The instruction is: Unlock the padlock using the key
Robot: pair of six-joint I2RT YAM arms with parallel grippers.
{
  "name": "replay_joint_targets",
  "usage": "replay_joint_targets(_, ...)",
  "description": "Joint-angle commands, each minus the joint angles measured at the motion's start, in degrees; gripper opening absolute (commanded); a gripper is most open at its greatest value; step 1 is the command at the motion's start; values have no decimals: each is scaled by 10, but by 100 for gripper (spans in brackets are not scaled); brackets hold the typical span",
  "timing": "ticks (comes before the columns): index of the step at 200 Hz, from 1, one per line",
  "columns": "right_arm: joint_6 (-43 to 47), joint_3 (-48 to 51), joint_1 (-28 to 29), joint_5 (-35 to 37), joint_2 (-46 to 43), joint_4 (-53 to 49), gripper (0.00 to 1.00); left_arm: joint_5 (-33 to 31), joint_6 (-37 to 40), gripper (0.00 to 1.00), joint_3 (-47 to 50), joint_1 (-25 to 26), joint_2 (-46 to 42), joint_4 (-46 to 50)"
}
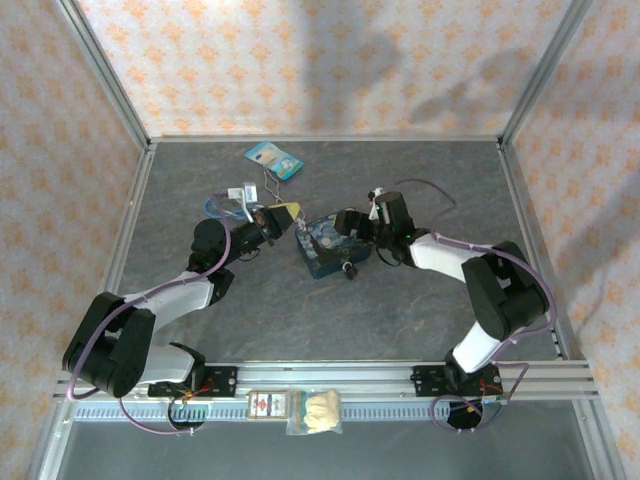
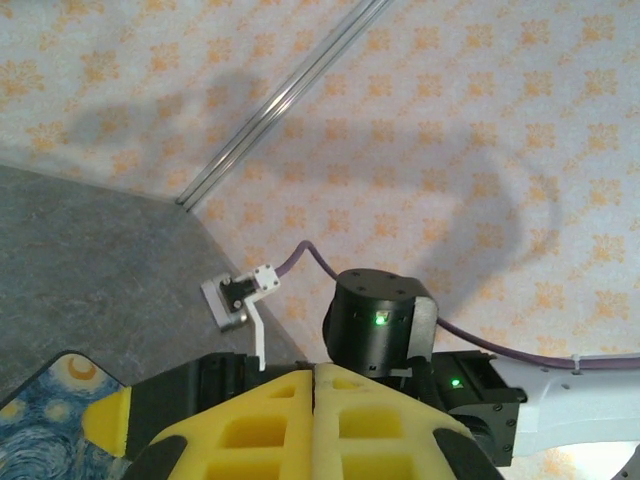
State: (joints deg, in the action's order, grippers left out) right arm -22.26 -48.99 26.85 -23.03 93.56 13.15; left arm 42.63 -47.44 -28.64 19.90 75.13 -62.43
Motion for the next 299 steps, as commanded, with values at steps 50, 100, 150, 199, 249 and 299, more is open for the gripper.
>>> replay_joint_targets(50,81,-4,-5,-132,-192,13,96,23,-56,0,-38,14,76,-142)
replay_joint_targets(100,-48,53,6,-316,-192,264,74,33,-97,0,-72,35,121,-216)
replay_joint_targets(150,-65,64,27,-360,-151,341,52,12,-89,0,-59,49,107,-190)
replay_joint_targets(199,-65,60,35,-368,-119,360,40,9,-102,0,-61,57,109,-202)
replay_joint_targets(249,-77,75,36,-372,-121,374,33,-5,-95,0,-59,58,100,-196)
replay_joint_targets(299,-96,90,36,-369,-124,400,24,-12,-98,0,-57,58,102,-201)
